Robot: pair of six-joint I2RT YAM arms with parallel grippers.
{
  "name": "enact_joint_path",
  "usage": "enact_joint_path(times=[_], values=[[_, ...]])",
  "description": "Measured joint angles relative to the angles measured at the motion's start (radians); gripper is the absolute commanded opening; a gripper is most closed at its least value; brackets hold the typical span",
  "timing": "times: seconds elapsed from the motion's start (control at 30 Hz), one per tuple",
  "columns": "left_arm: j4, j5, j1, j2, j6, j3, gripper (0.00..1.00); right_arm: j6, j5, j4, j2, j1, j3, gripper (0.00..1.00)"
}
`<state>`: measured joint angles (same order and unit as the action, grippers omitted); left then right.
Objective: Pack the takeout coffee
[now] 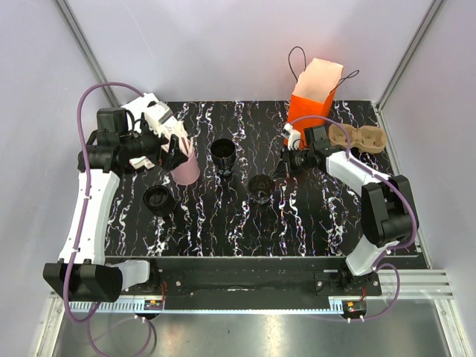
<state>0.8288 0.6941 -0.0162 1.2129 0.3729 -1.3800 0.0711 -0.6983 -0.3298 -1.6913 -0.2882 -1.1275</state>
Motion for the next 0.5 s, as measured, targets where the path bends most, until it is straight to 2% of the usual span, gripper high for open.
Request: enact_joint_path(times=[0.1,0.4,0.43,0.5], values=[[0.000,0.000,0.000,0.000,0.000,0.000,0.99,-0.012,0.000,-0.011,0.003,0.000,0.000,0.33],[0.000,-0.001,0.000,0.000,0.000,0.000,0.99,-0.031,0.001,-0.033,0.026,0.000,-0.003,0.61],[0.000,-0.001,0.000,0.000,0.000,0.000,0.99,-0.035,0.001,-0.043,0.031,0.000,-0.008,0.68],[0.002,-0.004,0.000,0.000,0.005,0.000,0.99,-0.041,0.002,-0.065,0.042,0.000,-0.024,0.75]])
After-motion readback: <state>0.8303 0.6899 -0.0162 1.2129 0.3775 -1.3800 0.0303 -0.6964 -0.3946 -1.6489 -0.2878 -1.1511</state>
